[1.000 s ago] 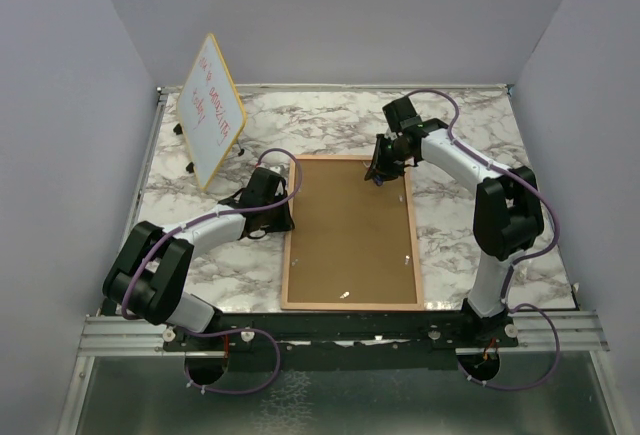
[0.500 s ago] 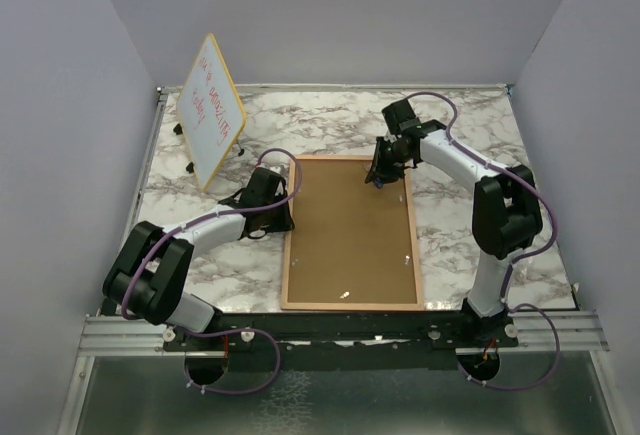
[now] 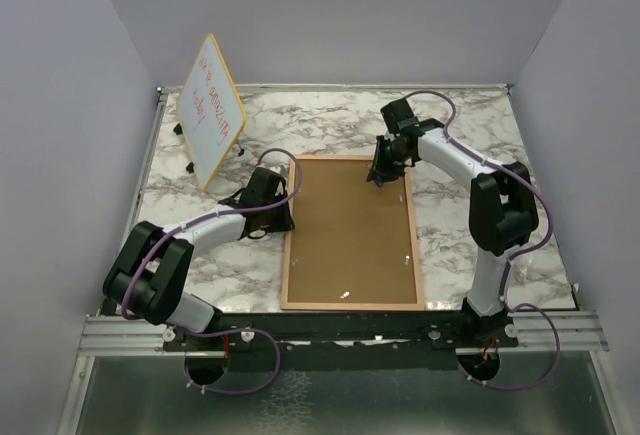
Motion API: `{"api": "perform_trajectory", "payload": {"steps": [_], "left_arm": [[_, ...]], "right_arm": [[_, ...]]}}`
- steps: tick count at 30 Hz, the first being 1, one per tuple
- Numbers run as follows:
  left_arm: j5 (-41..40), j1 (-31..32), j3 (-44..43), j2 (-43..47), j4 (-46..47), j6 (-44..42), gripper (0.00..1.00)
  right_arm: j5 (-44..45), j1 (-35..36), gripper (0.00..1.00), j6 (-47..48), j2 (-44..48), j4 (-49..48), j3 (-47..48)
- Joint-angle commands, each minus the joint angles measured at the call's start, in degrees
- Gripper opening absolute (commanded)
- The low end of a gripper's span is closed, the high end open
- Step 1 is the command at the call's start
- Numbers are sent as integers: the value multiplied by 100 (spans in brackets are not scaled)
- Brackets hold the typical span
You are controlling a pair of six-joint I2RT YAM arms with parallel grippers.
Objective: Take the photo out of the frame
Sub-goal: Release the photo frame item from the photo frame.
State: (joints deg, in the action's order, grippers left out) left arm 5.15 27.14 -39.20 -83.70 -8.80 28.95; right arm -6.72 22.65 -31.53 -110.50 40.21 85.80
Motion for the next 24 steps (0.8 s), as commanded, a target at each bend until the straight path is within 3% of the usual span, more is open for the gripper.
{"api": "perform_trajectory", "payload": {"steps": [1, 24], "left_arm": [[-144, -7, 61, -50, -304, -109, 17], [-146, 2, 79, -33, -306, -100, 17]], "right_arm": [[323, -75, 1, 42, -151, 230, 99], [198, -121, 1, 33, 385, 126, -454]]}}
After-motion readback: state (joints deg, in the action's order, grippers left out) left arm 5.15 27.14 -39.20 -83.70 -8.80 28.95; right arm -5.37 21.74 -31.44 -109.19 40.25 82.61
